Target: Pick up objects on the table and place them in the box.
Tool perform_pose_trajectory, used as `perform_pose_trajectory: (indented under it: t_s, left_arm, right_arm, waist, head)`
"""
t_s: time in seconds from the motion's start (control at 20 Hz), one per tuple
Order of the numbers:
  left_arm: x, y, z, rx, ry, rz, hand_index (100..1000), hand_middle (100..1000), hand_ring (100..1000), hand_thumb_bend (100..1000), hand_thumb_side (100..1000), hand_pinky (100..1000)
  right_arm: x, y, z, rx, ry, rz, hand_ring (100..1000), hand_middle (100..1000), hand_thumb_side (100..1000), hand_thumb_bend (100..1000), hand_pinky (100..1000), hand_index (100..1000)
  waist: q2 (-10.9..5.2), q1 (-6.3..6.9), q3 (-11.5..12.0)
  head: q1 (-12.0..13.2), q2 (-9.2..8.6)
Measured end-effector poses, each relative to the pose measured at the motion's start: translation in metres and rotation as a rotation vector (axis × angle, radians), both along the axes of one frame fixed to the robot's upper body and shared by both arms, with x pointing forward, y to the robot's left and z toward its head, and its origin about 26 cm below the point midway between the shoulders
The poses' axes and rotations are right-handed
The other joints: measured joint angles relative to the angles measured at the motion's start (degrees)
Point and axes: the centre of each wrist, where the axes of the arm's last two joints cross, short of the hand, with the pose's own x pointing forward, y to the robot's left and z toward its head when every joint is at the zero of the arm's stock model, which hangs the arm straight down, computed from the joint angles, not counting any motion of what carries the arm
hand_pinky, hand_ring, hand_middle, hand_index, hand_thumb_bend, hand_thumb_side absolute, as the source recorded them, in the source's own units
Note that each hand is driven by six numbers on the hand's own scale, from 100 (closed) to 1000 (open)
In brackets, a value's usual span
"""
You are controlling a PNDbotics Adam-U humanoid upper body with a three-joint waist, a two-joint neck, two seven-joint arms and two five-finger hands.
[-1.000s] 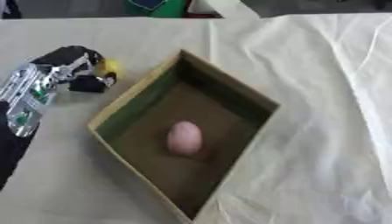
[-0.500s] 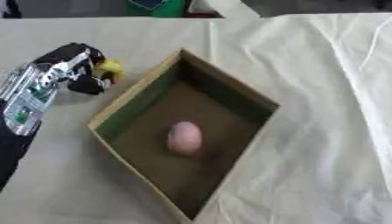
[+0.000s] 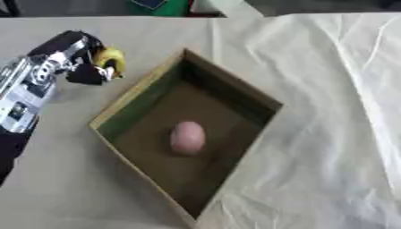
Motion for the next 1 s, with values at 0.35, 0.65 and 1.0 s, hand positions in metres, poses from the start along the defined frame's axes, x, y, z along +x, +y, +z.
perform_pose_trajectory:
  t_s: [0.35,0.65,1.0]
  left_arm:
    - [-0.029,-0.026,0.03,0.039,-0.156,-0.108,564,442,484,100,330,207]
    - [-0.077,-0.068,0.055,0.096,-0.311,-0.279,563,442,485,100,334,206]
    - [-0.111,-0.109,0.041,0.103,-0.262,-0.469,557,440,484,100,320,206]
  right_arm:
    - [0.0,0.0,-0.001,-0.002,0.003,0.003,652,560,577,100,801,767]
    - [0.001,0.002,0.001,-0.005,-0.002,0.019,654,561,567,100,799,767]
    - [0.003,0.007,0.004,-0.013,0.001,0.056,654,561,576,100,802,767]
  waist:
    - [-1.71,-0.45,0.8]
    - [-2.92,-0.47,1.3]
    - [-4.21,-0.38,1.7]
  head:
    - [-2.3,1.25]
    - [-3.1,1.95]
    - [-2.3,2.97]
